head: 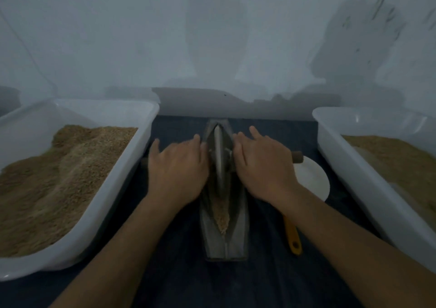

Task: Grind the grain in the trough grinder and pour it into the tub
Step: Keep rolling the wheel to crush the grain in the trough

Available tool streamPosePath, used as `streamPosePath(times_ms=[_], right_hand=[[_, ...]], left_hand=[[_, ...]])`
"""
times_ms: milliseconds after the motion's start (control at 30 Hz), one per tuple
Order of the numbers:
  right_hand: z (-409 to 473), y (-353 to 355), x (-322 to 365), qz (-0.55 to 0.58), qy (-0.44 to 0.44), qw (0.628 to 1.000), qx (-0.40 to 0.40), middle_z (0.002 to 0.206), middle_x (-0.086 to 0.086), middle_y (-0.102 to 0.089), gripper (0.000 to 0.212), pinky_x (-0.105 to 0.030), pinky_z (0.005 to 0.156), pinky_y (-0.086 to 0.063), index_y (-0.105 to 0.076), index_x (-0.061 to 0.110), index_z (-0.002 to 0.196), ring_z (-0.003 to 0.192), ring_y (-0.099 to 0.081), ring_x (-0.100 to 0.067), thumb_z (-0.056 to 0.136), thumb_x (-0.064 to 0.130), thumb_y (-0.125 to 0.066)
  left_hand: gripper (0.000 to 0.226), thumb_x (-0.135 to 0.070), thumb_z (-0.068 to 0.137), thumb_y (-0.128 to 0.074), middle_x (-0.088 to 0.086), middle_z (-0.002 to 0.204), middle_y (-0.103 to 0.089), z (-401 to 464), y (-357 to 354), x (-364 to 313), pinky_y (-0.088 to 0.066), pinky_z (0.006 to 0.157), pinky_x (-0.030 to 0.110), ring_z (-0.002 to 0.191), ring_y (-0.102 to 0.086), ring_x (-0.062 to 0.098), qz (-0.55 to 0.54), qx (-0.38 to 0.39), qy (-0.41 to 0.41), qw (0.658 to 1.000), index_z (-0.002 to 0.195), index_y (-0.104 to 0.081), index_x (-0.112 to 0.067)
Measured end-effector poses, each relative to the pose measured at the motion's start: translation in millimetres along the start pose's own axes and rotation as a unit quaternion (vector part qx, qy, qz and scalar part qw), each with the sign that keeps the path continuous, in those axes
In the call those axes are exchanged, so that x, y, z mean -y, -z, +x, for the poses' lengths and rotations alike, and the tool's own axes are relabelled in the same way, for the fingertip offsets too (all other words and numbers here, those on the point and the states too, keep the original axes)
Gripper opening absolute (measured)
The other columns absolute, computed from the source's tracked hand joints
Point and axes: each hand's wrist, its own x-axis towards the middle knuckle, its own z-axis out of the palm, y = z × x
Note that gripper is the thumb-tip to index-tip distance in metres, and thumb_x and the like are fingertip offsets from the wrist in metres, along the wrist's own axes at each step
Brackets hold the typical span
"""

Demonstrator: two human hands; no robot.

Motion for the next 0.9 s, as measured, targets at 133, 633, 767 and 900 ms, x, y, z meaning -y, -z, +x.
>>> streamPosePath(times_ms=[133, 633, 767, 900], right_hand=[[-48.4, 17.8, 17.7, 0.004, 0.067, 0.995, -0.078, 0.151, -0.002, -0.053, 0.059, -0.045, 0.118, -0.037, -0.056, 0.015, 0.145, 0.148, -0.038, -0.019, 0.108, 0.041, -0.017], [24.6, -2.3, 7.3, -0.031, -0.031, 0.999, 0.011, 0.134, -0.006, -0.066, 0.054, -0.046, 0.113, -0.037, -0.068, 0.013, 0.121, 0.142, -0.044, -0.029, 0.108, 0.032, -0.020], [-49.3, 18.9, 13.9, -0.002, 0.057, 0.996, -0.069, 0.152, -0.004, -0.052, 0.055, -0.041, 0.118, -0.036, -0.052, 0.014, 0.148, 0.146, -0.041, -0.021, 0.110, 0.039, -0.021], [-40.8, 14.0, 9.6, 0.000, 0.082, 0.994, -0.076, 0.152, -0.005, -0.052, 0.054, -0.040, 0.118, -0.036, -0.049, 0.014, 0.150, 0.145, -0.042, -0.021, 0.110, 0.040, -0.023]], left_hand=[[0.066, -0.055, 0.106, -0.007, -0.014, 0.147, -0.055, -62.6, 9.9, 14.9, -0.024, 0.124, 0.051, 0.134, -0.052, 0.009, -0.095, -0.018, -0.028, 0.995, 0.157, -0.039, -0.028], [0.047, -0.036, 0.107, -0.011, -0.002, 0.127, -0.069, 16.2, 0.5, -3.1, -0.034, 0.111, 0.049, 0.102, -0.067, 0.025, 0.024, 0.006, 0.039, 0.999, 0.107, -0.057, -0.026], [0.052, -0.044, 0.109, -0.018, -0.013, 0.120, -0.071, -57.6, 11.1, 8.6, -0.043, 0.109, 0.047, 0.104, -0.067, 0.012, -0.093, -0.065, -0.032, 0.993, 0.138, -0.059, -0.029], [0.049, -0.045, 0.109, -0.022, -0.012, 0.126, -0.070, -55.3, 10.6, 13.5, -0.039, 0.113, 0.050, 0.114, -0.065, 0.013, -0.107, -0.081, -0.042, 0.990, 0.140, -0.056, -0.030]])
